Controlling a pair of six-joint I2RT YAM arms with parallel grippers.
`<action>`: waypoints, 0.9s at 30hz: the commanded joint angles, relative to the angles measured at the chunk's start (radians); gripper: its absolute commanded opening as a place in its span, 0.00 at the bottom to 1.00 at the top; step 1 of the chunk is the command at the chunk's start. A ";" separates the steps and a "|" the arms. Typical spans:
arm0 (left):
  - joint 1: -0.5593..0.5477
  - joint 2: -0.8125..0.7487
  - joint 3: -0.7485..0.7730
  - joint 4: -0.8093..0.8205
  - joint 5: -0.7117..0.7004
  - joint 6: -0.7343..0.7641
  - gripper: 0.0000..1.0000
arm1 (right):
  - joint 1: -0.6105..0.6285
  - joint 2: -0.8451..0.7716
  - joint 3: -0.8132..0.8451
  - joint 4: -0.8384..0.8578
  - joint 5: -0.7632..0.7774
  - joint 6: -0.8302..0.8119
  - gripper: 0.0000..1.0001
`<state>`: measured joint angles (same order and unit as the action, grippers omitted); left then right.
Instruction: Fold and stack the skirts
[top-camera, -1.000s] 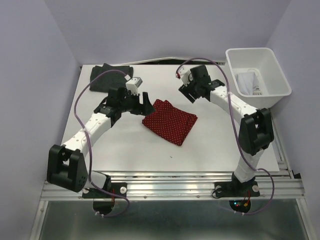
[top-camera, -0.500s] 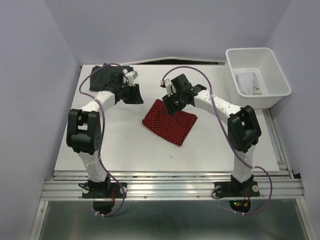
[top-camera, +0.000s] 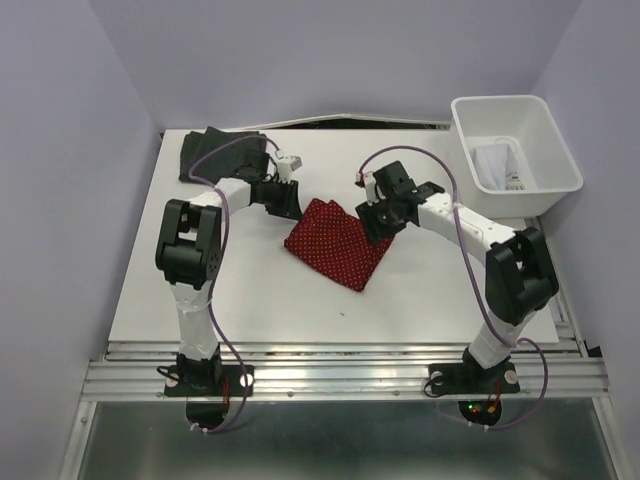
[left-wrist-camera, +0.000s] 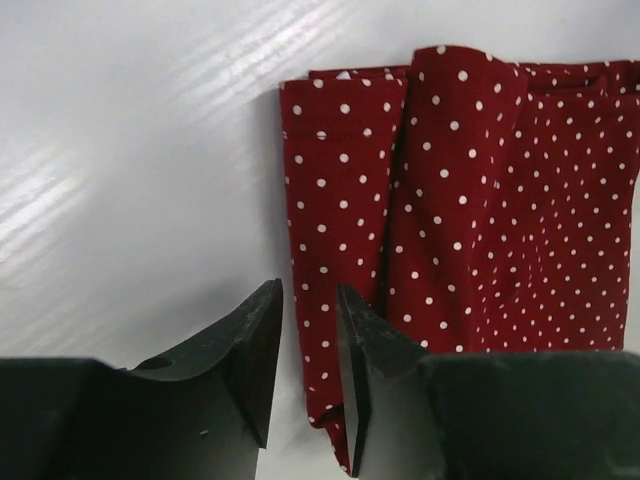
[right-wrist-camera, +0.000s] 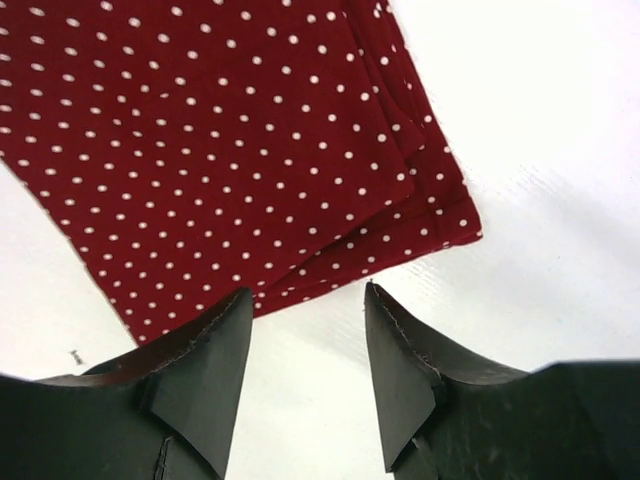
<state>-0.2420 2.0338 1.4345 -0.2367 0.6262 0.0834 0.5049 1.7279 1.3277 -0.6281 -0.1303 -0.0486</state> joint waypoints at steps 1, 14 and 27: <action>-0.022 -0.020 -0.034 -0.018 0.082 0.021 0.34 | -0.015 0.041 -0.021 0.010 0.052 -0.034 0.53; -0.022 -0.237 -0.371 0.074 0.138 -0.118 0.00 | -0.071 0.316 0.167 0.123 0.109 -0.175 0.47; 0.165 -0.676 -0.459 0.203 -0.134 -0.175 0.98 | -0.057 0.207 0.424 0.102 -0.038 -0.053 0.57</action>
<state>-0.1394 1.5391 1.0039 -0.1379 0.6331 -0.0780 0.4294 2.0930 1.7042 -0.5488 -0.0727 -0.1799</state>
